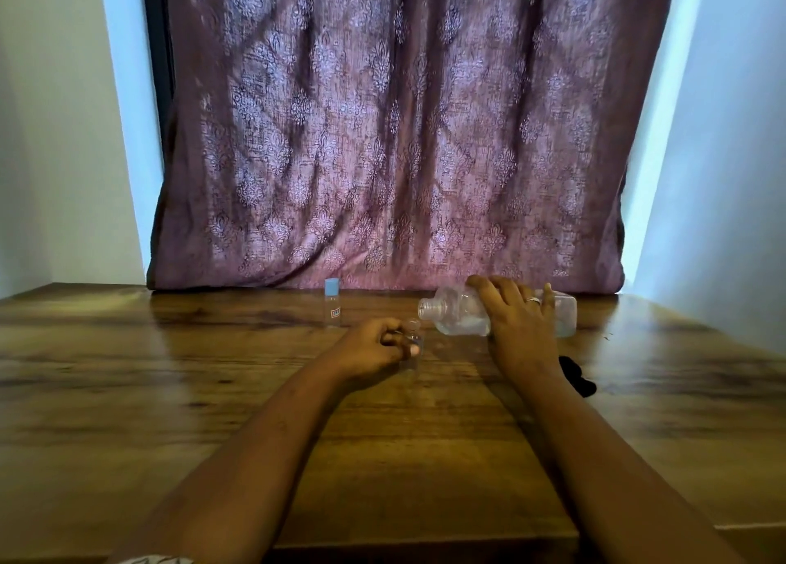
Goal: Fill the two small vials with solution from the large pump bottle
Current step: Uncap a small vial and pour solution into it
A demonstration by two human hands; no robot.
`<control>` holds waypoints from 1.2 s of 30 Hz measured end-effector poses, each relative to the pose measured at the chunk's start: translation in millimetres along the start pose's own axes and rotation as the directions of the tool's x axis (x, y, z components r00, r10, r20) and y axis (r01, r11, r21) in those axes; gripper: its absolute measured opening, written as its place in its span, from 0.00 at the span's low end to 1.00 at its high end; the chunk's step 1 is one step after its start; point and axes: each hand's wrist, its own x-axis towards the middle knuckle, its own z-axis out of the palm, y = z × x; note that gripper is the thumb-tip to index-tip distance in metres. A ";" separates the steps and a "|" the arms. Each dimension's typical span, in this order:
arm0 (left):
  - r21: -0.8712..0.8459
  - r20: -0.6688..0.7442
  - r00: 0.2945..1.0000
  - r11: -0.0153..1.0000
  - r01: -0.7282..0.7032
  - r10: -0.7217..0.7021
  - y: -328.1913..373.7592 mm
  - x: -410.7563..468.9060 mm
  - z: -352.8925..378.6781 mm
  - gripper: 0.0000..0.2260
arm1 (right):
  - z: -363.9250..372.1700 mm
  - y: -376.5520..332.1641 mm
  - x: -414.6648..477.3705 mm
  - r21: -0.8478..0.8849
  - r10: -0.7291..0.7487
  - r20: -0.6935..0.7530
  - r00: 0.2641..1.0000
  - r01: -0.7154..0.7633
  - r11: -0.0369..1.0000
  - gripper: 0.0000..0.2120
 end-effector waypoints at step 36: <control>0.021 -0.005 1.000 1.000 0.004 -0.004 -2.1 -0.3 1.2 0.10 | 3.6 1.1 2.3 -0.117 -0.044 -0.133 0.990 0.028 0.993 0.34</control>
